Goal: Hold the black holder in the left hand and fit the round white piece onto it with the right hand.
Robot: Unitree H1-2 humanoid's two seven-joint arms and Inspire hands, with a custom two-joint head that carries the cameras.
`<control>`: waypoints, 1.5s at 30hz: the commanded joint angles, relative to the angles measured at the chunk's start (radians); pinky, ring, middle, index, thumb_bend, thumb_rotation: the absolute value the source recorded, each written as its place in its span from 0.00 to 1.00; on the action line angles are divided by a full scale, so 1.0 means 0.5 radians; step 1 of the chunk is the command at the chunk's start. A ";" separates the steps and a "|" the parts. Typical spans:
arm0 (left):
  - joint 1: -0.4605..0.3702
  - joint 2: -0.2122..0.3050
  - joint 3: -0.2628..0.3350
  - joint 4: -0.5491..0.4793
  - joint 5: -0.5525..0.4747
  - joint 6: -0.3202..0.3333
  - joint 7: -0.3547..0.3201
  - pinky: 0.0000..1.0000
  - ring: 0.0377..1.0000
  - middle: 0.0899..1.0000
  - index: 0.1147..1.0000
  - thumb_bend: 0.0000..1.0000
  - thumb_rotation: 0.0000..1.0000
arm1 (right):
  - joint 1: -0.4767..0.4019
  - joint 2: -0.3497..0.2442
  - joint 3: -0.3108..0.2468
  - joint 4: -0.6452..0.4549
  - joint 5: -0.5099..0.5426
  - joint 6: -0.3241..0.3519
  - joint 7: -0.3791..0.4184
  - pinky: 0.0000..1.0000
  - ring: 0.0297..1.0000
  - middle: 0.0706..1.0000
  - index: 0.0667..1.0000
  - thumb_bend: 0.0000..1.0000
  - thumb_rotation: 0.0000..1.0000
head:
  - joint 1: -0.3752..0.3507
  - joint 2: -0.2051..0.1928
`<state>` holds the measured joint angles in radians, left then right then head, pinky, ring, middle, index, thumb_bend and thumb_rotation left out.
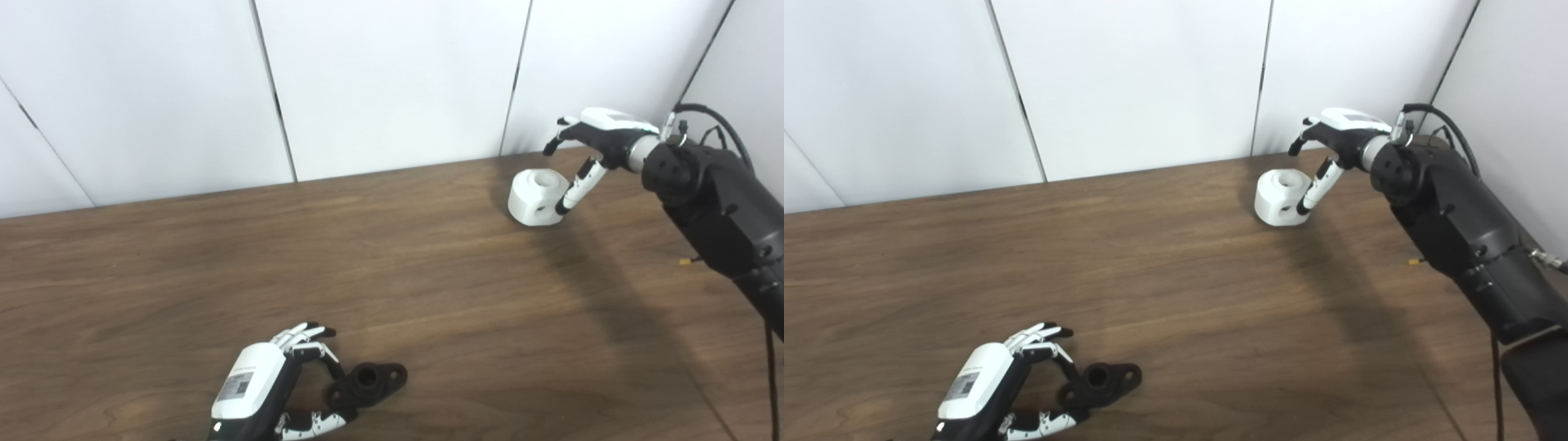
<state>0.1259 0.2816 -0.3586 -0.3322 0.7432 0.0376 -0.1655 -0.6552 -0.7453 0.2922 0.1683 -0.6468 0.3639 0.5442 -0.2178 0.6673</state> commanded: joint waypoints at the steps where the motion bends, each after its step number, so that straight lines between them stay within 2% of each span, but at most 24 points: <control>1: 0.066 0.012 -0.045 0.062 -0.001 0.077 -0.138 0.87 0.89 0.81 0.43 0.50 0.04 | -0.129 -0.035 -0.024 -0.007 -0.020 -0.049 -0.029 1.00 1.00 1.00 0.75 0.97 0.21 | 0.001 0.003; 24: 0.069 0.007 -0.056 0.027 0.016 0.122 -0.163 0.87 0.89 0.81 0.43 0.50 0.04 | -0.175 0.056 0.033 0.161 -0.079 -0.132 -0.062 1.00 1.00 1.00 0.77 0.94 0.24 | 0.008 0.006; 45: 0.068 0.003 -0.048 0.015 -0.009 0.146 -0.173 0.88 0.90 0.81 0.43 0.50 0.04 | -0.170 0.053 0.029 0.197 -0.093 -0.172 -0.073 1.00 1.00 0.98 0.72 0.89 0.25 | 0.017 0.018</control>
<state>0.1279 0.2769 -0.3634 -0.3479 0.7459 0.0674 -0.1767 -0.6825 -0.6986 0.3226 0.2878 -0.6869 0.3025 0.5361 -0.2102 0.6750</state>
